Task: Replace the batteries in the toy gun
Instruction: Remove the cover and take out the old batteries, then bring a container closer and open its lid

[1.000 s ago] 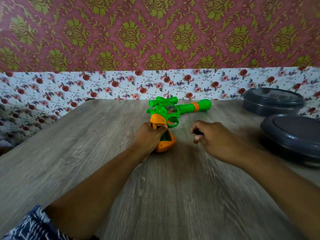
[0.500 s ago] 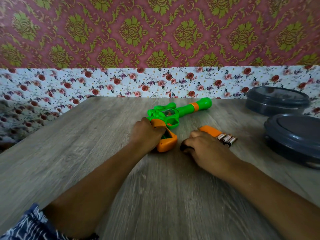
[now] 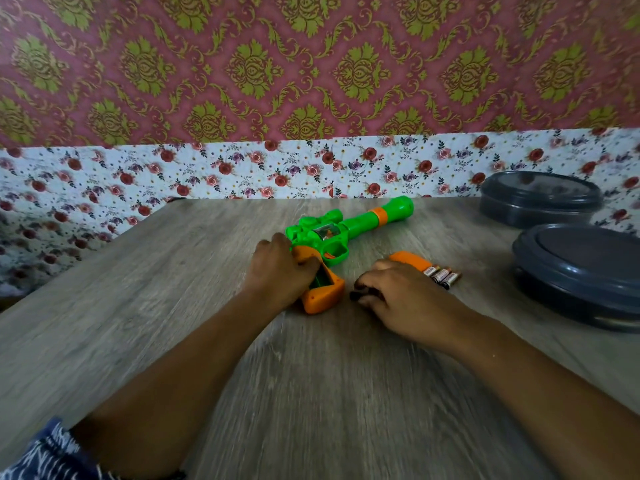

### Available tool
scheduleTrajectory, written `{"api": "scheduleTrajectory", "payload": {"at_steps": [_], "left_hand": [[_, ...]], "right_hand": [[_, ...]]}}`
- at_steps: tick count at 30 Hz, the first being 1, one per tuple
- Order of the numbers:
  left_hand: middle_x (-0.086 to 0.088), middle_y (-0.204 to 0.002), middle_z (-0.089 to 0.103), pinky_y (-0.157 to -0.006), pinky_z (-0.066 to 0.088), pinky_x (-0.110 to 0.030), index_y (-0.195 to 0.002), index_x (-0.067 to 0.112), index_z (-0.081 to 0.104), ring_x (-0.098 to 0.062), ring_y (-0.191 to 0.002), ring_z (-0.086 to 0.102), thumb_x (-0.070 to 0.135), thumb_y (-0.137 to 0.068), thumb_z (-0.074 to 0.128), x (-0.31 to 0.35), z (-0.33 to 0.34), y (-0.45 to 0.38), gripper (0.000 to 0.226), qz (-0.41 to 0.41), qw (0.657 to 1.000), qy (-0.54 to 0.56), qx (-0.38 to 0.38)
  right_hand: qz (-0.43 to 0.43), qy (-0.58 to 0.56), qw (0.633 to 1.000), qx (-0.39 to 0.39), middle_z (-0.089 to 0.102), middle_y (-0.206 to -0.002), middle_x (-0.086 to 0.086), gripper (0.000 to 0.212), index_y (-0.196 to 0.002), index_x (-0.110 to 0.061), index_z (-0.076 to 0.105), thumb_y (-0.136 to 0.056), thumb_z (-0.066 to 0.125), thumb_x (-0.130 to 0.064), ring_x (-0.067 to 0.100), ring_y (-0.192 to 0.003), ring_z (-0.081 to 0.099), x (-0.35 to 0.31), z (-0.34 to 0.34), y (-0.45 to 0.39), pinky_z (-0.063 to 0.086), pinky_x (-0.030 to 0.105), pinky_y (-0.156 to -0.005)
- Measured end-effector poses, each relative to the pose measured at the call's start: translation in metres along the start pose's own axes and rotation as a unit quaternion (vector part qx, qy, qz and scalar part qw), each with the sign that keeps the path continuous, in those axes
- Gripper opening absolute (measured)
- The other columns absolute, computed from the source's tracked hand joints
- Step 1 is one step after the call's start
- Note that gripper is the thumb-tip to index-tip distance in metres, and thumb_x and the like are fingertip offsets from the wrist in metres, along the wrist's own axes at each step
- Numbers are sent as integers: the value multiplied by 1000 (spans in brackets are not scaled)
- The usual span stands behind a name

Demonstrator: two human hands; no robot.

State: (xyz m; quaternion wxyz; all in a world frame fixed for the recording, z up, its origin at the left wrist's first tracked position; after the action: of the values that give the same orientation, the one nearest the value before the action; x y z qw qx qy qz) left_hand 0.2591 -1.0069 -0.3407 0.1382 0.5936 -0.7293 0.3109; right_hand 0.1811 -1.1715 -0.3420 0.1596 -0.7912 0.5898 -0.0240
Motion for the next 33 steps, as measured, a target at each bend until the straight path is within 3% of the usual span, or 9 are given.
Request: {"api": "scheduleTrajectory", "payload": {"at_steps": [2,7,12,16,19,25,28,33], "left_hand": [[-15,-120,49,-70,36,-27,-127,8,46,-28,-103,54,33,-86,60,4,-5,3,50,30,999,12,37],[-9,-124,49,-73,41,-21,-126,14,49,-17,-100,56,23,-89,59,29,-15,13,39,132,984,81,91],[-4,-117,53,-67,36,-6,-120,14,53,-6,-90,50,18,-88,60,79,-2,21,34,203,969,132,48],[-7,-114,57,-74,34,-8,-119,11,53,-12,-96,55,19,-88,60,126,18,9,34,254,954,157,-4],[-5,-113,57,-79,35,-15,-119,10,52,-13,-100,54,22,-88,60,171,44,-13,35,252,950,173,-62],[-12,-131,50,-91,37,-25,-129,7,46,-24,-118,49,20,-89,57,235,122,-65,43,265,948,92,-147],[-10,-152,28,-111,25,-31,-146,11,25,-26,-139,28,15,-90,52,251,161,-85,62,305,932,21,-194],[-6,-160,4,-119,11,-34,-151,17,4,-24,-147,3,4,-90,49,277,201,-110,77,394,889,-95,-214]], "right_hand": [[12,-15,1000,25,59,-105,7,26,-110,-13,63,-90,54,-27,22,-101,54,4,-7,1,43,32,-83],[36,-47,992,109,64,-98,6,18,-99,-11,68,-89,55,-21,19,-88,59,12,-41,5,41,26,-73],[47,-34,991,117,70,-95,7,16,-94,-9,70,-87,58,-18,19,-85,62,41,-92,22,48,33,-77],[102,11,989,109,71,-91,4,12,-92,-11,70,-86,60,-15,10,-76,57,94,-129,36,38,8,-63],[173,45,978,104,70,-91,5,11,-91,-10,70,-85,63,-16,10,-75,54,152,-152,43,34,12,-61],[269,73,958,66,67,-113,12,27,-109,-8,66,-82,66,-14,25,-98,62,255,-157,50,39,24,-79],[267,82,959,44,64,-118,16,34,-118,-11,60,-84,63,-13,30,-104,60,287,-150,47,43,31,-88],[228,108,967,17,54,-131,10,50,-128,-17,52,-81,66,-13,25,-115,51,323,-130,34,40,30,-96]]}}
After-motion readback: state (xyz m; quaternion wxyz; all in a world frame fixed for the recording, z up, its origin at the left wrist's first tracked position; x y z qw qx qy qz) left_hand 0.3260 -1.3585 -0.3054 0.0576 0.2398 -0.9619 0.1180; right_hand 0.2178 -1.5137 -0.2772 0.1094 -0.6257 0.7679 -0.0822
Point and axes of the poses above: each hand's wrist, its own y-axis away from the middle knuckle, its own z-axis out of the palm, x = y × z, the point moved 1 cm from there along -y, towards the middle knuckle
